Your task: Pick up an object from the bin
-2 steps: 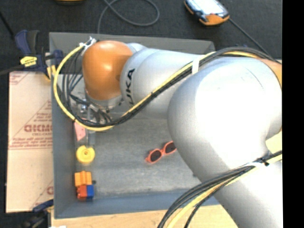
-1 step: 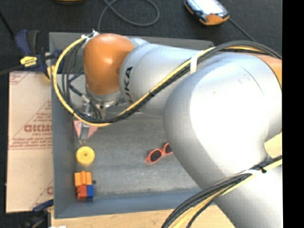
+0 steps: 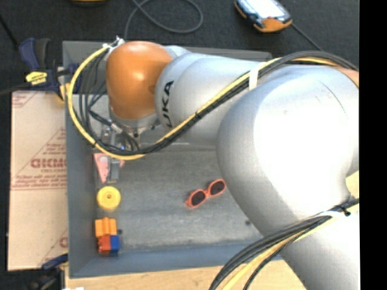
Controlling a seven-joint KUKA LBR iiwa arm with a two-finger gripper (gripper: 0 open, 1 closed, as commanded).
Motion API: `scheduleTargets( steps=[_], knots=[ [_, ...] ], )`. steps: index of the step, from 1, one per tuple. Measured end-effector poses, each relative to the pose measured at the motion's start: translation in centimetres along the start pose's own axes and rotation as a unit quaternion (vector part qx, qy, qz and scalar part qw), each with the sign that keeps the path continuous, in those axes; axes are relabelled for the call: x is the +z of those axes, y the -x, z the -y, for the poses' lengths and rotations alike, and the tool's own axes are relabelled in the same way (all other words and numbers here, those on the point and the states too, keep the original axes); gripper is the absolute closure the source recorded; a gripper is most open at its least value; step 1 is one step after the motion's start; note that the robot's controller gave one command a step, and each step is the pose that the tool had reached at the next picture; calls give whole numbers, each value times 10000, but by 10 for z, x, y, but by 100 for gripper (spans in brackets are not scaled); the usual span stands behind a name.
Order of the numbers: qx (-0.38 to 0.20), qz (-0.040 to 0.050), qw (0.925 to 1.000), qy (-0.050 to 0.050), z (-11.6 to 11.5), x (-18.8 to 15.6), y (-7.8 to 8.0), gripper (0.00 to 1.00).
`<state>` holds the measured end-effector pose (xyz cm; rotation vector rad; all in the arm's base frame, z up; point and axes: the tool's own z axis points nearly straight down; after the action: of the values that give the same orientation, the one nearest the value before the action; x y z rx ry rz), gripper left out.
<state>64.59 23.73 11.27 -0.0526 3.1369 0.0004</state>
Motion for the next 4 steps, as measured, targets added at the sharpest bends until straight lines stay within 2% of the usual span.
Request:
scheduleTargets(
  steps=[1,2,4],
  knots=[
    [-255,-10,9997,8,0,20,0,0],
    [-175,8,9998,0,1,37,4,100],
    [-171,2,9999,0,1,33,3,100]
  ],
)
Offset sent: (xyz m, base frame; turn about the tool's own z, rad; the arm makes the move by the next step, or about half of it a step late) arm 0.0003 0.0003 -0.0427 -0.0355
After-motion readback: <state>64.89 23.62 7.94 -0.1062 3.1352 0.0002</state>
